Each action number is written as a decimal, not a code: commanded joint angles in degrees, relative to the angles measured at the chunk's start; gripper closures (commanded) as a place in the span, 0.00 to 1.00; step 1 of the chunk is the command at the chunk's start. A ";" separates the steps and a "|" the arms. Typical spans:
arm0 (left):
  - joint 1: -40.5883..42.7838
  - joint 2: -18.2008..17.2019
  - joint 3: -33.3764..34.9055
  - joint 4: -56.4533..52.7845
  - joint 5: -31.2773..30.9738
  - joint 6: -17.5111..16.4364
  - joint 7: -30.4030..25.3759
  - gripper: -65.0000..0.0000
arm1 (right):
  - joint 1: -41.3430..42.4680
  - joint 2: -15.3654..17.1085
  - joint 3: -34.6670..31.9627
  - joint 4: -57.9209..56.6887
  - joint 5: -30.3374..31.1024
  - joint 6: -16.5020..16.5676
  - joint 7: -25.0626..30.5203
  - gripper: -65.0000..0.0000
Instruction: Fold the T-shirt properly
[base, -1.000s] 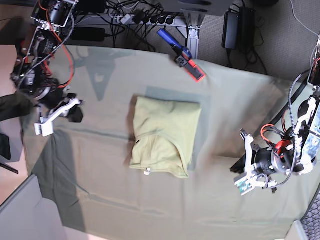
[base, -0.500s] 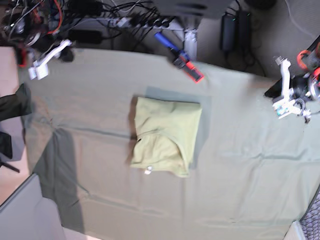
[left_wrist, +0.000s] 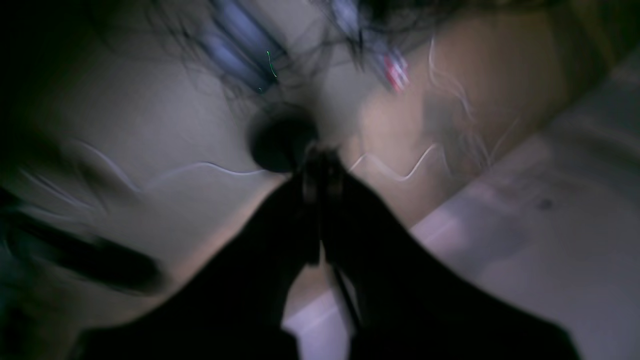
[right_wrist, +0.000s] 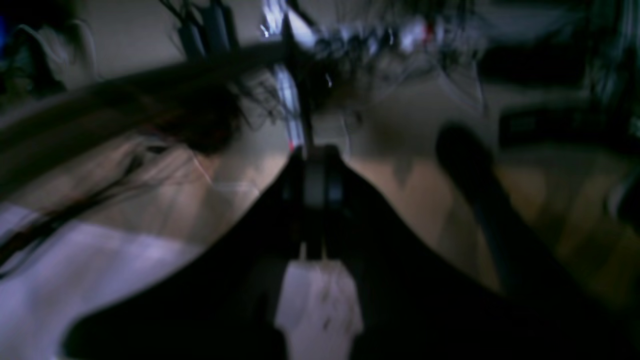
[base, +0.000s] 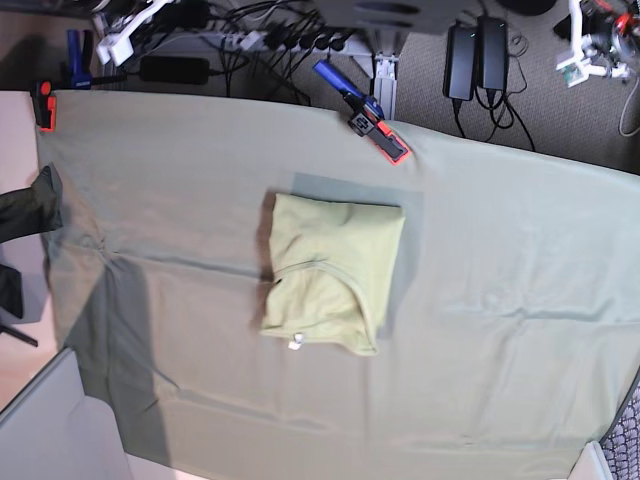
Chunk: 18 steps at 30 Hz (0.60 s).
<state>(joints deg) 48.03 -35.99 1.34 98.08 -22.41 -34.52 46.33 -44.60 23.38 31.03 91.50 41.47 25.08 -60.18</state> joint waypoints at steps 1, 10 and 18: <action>0.11 0.11 0.63 -3.32 1.18 1.92 -1.20 1.00 | -0.35 0.35 -1.01 -2.25 -0.07 3.15 0.52 1.00; -19.39 10.10 12.57 -46.97 8.76 18.86 -8.76 1.00 | 15.50 0.22 -17.29 -35.34 -9.90 -0.20 6.29 1.00; -37.88 20.50 13.22 -74.27 12.55 21.99 -18.73 1.00 | 35.41 -3.26 -23.82 -56.96 -16.00 -5.01 9.49 1.00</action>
<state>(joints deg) 10.13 -14.85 14.61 23.51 -9.93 -12.93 27.03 -8.84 19.16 7.09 34.11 25.52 21.41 -50.33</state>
